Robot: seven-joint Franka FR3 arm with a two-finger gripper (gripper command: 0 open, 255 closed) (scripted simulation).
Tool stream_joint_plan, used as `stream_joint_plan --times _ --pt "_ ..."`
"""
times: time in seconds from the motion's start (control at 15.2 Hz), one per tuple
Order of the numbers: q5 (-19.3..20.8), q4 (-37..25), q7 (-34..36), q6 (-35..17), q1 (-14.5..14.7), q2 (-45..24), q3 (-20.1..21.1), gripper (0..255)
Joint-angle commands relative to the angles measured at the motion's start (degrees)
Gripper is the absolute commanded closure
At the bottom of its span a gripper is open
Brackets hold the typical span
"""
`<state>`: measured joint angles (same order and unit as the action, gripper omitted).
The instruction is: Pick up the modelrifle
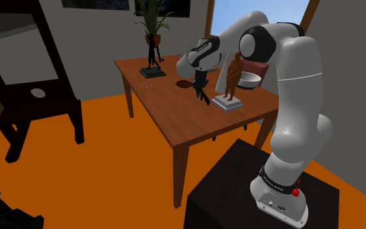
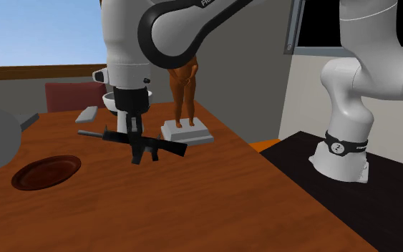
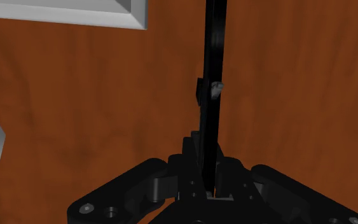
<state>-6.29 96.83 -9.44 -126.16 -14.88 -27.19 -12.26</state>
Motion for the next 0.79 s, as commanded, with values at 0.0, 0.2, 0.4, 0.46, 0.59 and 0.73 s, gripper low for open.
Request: stream_joint_plan --times 0.0,0.2,0.4,0.46,0.59,0.73 --pt "0.0 0.0 0.0 0.0 0.0 0.0 0.0 255" --pt "0.1 -0.1 0.0 0.6 0.0 0.4 -0.1 255" --pt "0.4 -1.0 0.2 2.4 0.1 1.5 -0.2 255" --pt "0.5 -1.3 0.3 3.1 0.1 1.8 -0.3 255" --pt "0.7 -2.0 0.4 4.3 0.2 2.4 -0.4 255" --pt "0.8 -2.7 0.5 5.6 0.2 3.0 -0.4 255"
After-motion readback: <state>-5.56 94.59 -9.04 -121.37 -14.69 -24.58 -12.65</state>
